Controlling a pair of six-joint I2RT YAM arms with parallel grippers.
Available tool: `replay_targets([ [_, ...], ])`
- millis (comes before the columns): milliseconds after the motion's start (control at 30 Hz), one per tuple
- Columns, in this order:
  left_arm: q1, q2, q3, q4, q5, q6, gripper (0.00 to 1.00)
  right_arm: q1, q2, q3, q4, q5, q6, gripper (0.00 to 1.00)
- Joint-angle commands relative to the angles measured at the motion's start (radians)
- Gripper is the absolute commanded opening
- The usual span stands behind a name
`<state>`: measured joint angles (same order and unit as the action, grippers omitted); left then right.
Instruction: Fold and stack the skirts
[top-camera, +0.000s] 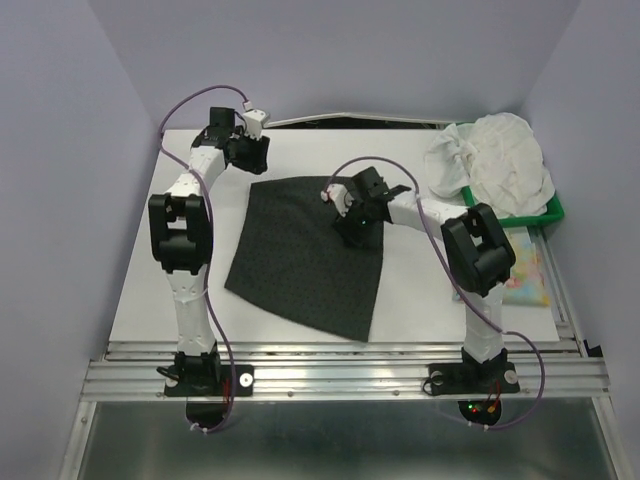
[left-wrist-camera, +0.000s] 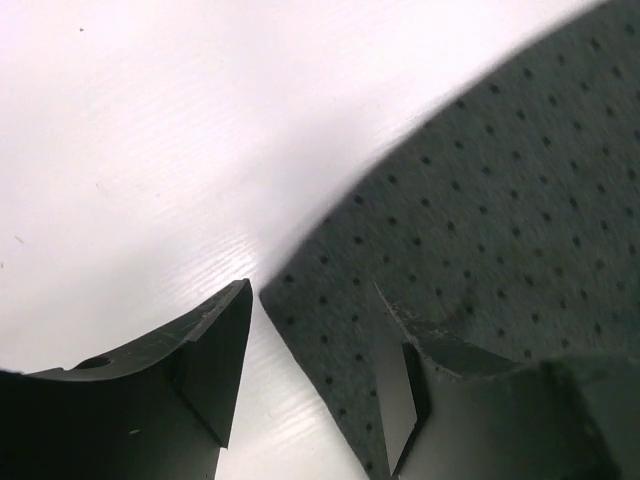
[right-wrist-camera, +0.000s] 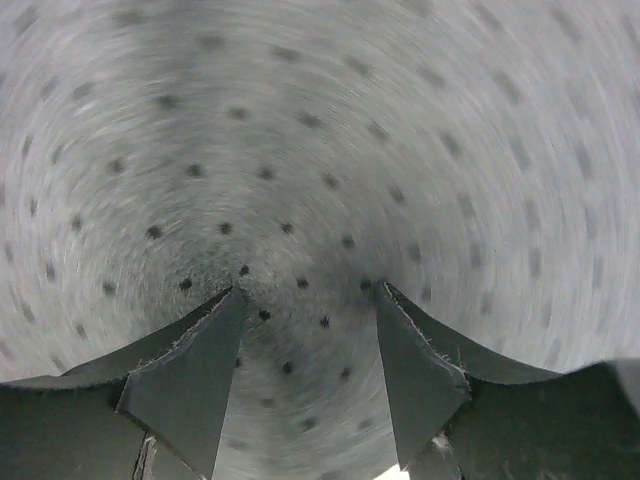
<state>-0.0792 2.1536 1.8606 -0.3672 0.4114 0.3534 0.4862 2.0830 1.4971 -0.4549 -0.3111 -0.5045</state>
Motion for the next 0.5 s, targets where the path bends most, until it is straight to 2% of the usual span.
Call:
replay_targets([
  [0,0.006,0.024,0.097,-0.021,0.038,0.007,0.61,0.130,-0.018,-0.188,-0.059,-0.042,-0.069,0.61],
  [133,0.006,0.069,0.107,-0.024,0.035,0.027,0.61,0.149,-0.037,-0.201,-0.079,-0.065,-0.072,0.61],
  [233,0.006,0.106,0.117,-0.088,0.067,0.093,0.60,0.149,-0.067,-0.189,-0.097,-0.033,-0.074,0.64],
  [333,0.013,0.089,0.054,-0.124,0.122,0.159,0.60,0.140,-0.107,-0.153,-0.099,0.015,-0.059,0.68],
  [433,0.032,0.058,0.003,-0.163,0.167,0.219,0.60,0.085,-0.141,-0.054,-0.120,0.014,-0.022,0.73],
  [467,0.048,0.051,0.000,-0.192,0.193,0.248,0.60,0.066,-0.138,0.024,-0.131,0.009,-0.014,0.74],
])
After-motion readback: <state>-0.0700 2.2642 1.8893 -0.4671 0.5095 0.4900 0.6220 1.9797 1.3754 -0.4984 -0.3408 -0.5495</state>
